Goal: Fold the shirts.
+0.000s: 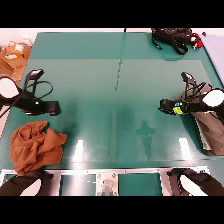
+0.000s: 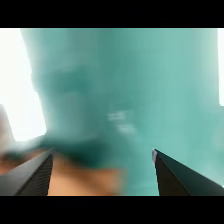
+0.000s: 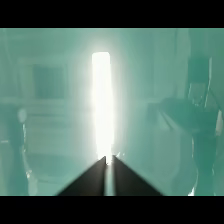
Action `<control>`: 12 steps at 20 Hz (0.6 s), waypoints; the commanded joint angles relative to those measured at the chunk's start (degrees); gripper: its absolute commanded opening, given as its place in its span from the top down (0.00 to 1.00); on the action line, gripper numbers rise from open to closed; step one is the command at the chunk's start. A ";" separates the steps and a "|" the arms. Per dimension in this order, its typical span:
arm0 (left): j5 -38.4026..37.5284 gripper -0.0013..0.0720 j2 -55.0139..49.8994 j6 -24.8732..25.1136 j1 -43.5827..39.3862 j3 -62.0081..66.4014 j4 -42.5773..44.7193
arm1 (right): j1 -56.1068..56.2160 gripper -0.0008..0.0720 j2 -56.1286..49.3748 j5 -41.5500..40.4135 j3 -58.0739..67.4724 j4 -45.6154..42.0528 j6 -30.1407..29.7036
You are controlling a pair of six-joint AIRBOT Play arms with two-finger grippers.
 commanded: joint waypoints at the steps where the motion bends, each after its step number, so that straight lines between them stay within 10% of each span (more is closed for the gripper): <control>1: -6.27 0.00 0.02 -9.51 0.44 0.00 27.85 | 0.04 0.70 0.02 -2.64 -0.02 0.00 0.07; 12: -2.78 0.00 0.00 -0.11 22.25 -23.74 15.69 | 0.04 0.61 0.02 -5.60 -0.02 0.00 0.07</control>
